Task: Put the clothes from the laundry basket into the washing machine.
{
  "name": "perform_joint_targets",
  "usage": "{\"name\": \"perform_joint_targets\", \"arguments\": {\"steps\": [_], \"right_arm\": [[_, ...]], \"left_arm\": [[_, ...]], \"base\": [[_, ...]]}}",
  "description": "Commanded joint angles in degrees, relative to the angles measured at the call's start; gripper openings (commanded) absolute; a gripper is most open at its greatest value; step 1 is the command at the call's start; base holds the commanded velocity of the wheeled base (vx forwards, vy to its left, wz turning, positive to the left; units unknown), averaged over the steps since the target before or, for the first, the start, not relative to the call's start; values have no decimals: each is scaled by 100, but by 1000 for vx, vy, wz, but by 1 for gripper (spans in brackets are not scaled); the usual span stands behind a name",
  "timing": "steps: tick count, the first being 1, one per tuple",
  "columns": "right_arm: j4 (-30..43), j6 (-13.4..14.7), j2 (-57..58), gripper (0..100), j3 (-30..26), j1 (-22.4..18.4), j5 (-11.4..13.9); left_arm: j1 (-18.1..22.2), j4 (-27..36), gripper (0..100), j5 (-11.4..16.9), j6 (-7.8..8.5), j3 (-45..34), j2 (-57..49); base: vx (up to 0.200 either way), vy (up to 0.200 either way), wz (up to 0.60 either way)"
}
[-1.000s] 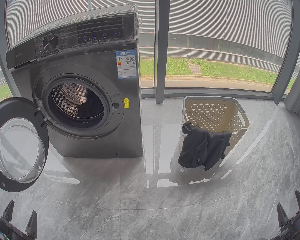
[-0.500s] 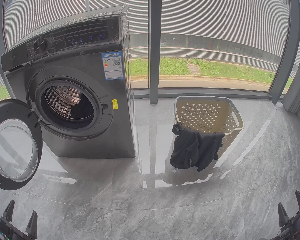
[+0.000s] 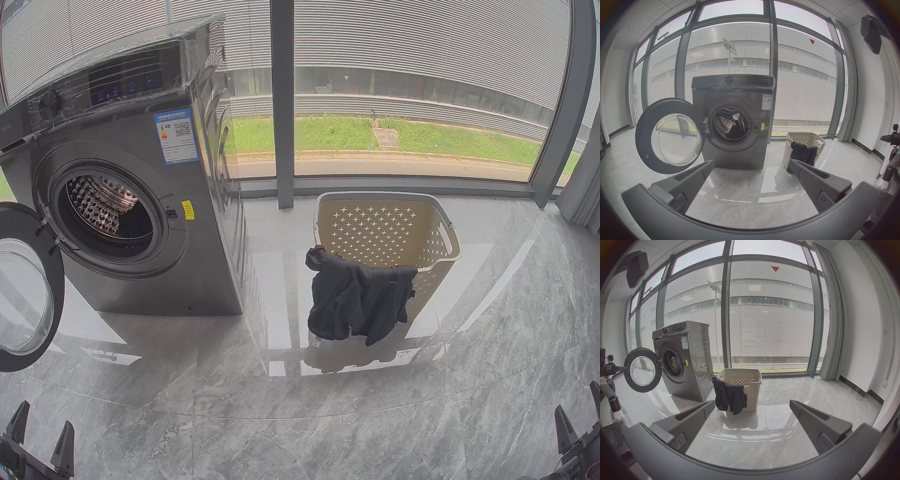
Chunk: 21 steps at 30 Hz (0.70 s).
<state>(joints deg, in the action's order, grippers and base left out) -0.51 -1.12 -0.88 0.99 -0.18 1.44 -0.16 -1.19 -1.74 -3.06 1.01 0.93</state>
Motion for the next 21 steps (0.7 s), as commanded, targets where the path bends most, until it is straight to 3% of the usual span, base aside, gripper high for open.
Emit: {"name": "perform_joint_targets", "arguments": {"steps": [1,5,21], "right_arm": [[-2,-2,61,100,-99,1,6],[-2,-2,61,100,-99,1,6],[-2,-2,61,100,-99,-8,-3]], "left_arm": [[-2,-4,100,-1,-2,-92,-84],[-2,-4,100,-1,-2,-92,-84],[-2,-4,100,-10,16,-92,-84]], "base": [[0,-200,0],[0,-200,0],[0,0,0]]}}
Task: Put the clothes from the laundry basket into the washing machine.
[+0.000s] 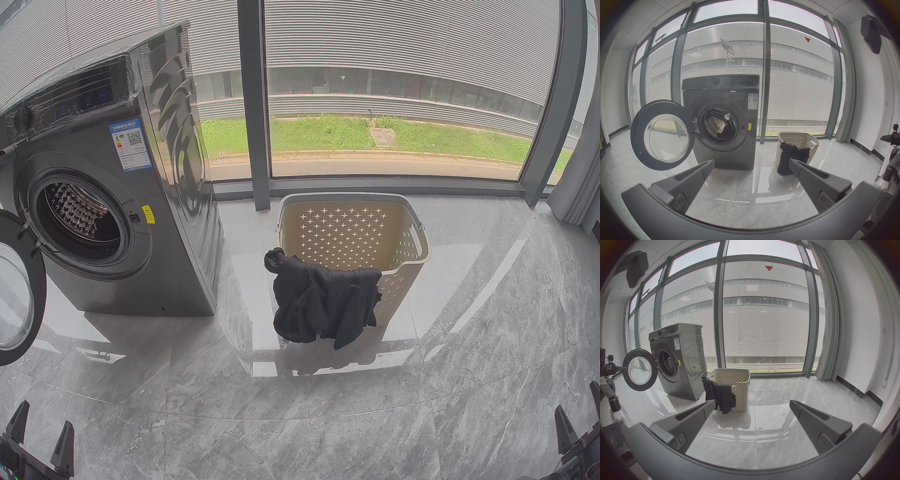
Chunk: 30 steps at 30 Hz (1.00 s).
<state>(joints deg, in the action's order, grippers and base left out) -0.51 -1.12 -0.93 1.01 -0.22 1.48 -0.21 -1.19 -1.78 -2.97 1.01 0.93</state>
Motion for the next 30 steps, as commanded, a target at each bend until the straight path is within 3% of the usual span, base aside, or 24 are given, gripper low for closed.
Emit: {"name": "perform_joint_targets", "arguments": {"steps": [1,11,21,30], "right_arm": [[-2,-2,66,100,-101,-4,2],[-2,-2,66,100,-101,-4,2],[-2,-2,66,100,-101,4,2],[-2,-2,66,100,-101,-4,2]], "left_arm": [[3,-4,100,-7,7,-92,-84],[3,-4,100,2,-19,-92,-84],[3,-4,100,-7,-1,-92,-84],[3,-4,100,-15,7,-92,-84]], "base": [[0,0,0],[0,0,0],[200,0,0],[0,0,0]]}}
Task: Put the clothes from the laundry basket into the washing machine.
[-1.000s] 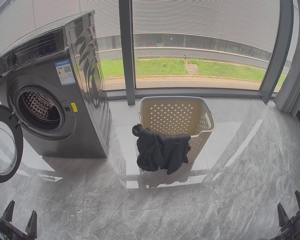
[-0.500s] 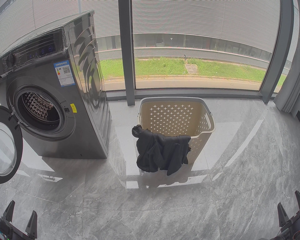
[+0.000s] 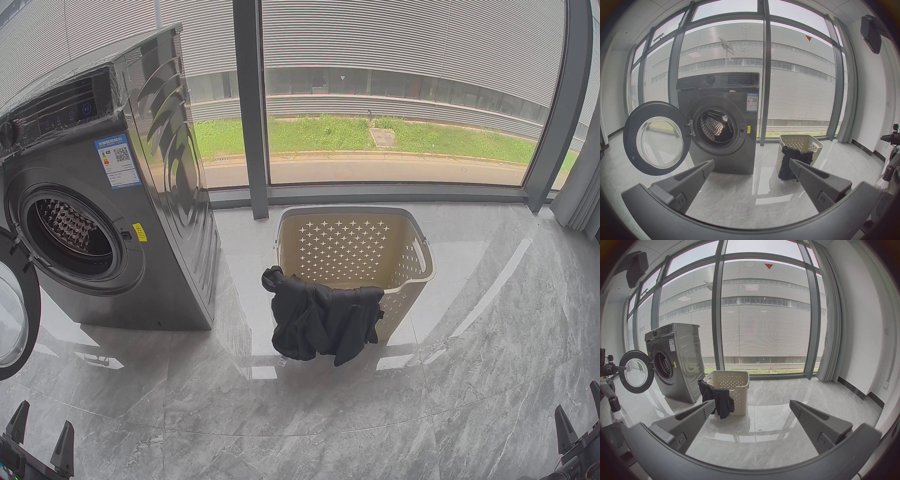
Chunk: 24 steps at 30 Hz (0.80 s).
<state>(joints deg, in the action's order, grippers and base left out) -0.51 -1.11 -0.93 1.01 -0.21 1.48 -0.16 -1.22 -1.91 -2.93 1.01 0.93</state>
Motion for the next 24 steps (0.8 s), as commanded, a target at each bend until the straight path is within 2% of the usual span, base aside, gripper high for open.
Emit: {"name": "perform_joint_targets", "arguments": {"steps": [1,24], "right_arm": [[-2,-3,66,100,-101,3,2],[-2,-3,66,100,-101,3,-7]], "left_arm": [[-2,-1,100,-2,3,-92,-84],[-2,-1,100,-11,20,-92,-84]], "base": [[0,0,0],[0,0,0]]}}
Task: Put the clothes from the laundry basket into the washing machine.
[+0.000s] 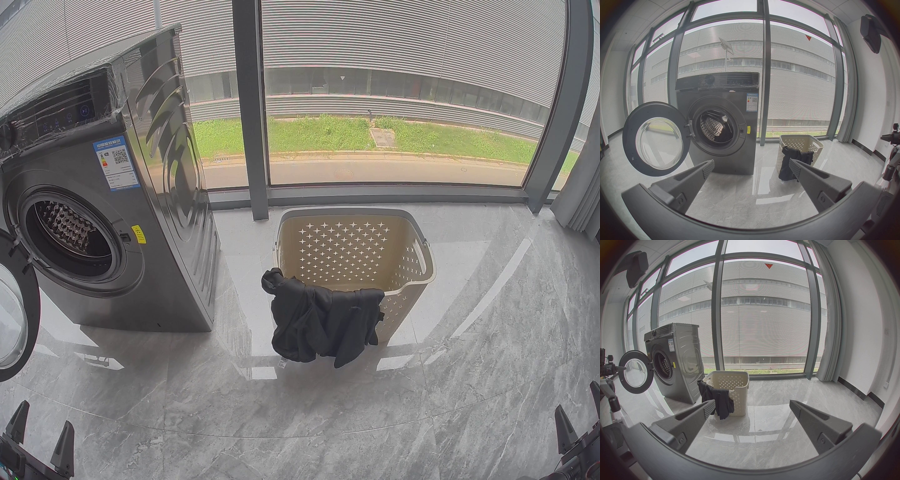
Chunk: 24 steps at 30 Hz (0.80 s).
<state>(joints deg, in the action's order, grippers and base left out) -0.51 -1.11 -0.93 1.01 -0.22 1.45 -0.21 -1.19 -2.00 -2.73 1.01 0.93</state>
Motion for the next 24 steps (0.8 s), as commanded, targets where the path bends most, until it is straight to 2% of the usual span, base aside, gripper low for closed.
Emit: {"name": "perform_joint_targets", "arguments": {"steps": [1,8,15,24], "right_arm": [[-2,-3,66,100,-101,-4,4],[-2,-3,66,100,-101,-4,4],[-2,-3,66,100,-101,4,4],[-2,-3,66,100,-101,4,4]], "left_arm": [[3,-4,100,-2,1,-92,-84],[3,-4,100,33,-26,-92,-84],[3,-4,100,33,-26,-92,-84],[3,-4,100,7,-8,-92,-84]], "base": [[0,0,0],[0,0,0],[200,0,0],[0,0,0]]}}
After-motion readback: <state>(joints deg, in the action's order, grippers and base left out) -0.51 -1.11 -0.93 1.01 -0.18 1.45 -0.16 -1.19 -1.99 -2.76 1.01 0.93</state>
